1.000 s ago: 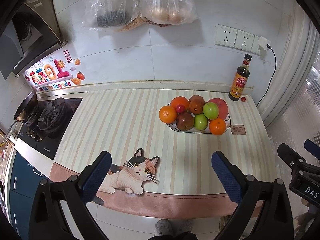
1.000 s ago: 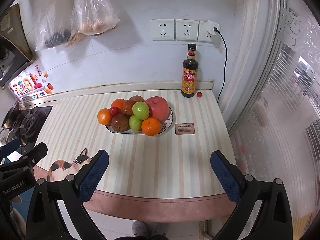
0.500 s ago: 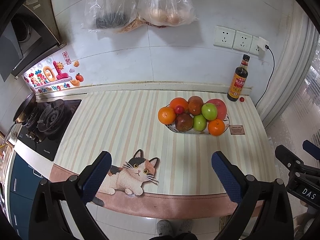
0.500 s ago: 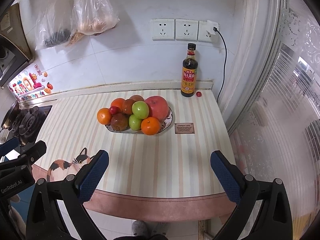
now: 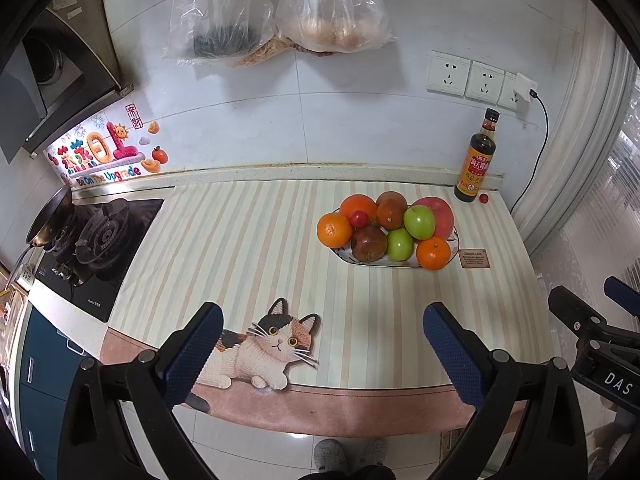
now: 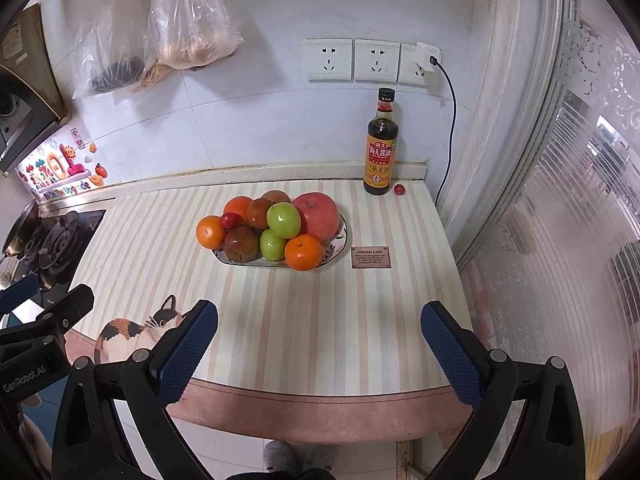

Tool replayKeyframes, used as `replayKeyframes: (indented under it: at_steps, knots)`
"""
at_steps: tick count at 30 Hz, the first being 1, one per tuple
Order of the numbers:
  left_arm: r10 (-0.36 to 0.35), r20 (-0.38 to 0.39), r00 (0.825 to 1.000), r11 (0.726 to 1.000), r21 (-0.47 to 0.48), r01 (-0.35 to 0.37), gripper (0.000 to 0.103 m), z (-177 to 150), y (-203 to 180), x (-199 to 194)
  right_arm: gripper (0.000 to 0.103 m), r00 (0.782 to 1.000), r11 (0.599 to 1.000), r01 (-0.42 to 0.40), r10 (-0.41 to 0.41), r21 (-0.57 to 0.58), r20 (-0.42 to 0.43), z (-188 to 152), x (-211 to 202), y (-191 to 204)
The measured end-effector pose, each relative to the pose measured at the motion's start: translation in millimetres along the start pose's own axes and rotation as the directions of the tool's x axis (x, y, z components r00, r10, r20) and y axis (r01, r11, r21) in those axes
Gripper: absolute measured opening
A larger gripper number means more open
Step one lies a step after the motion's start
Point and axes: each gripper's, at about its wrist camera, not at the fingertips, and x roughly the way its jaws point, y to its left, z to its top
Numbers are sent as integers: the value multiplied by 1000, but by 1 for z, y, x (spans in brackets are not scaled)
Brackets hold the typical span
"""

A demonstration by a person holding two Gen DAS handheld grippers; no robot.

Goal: Organize fruits

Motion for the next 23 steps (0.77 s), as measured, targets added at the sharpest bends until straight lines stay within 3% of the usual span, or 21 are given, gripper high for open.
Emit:
replayKeyframes:
  at_steps: [23]
  knots:
    - [-5, 4, 1000, 1000, 0, 5, 103, 0, 2, -3, 103, 1000, 1000, -6, 6, 0, -6, 0, -1, 3]
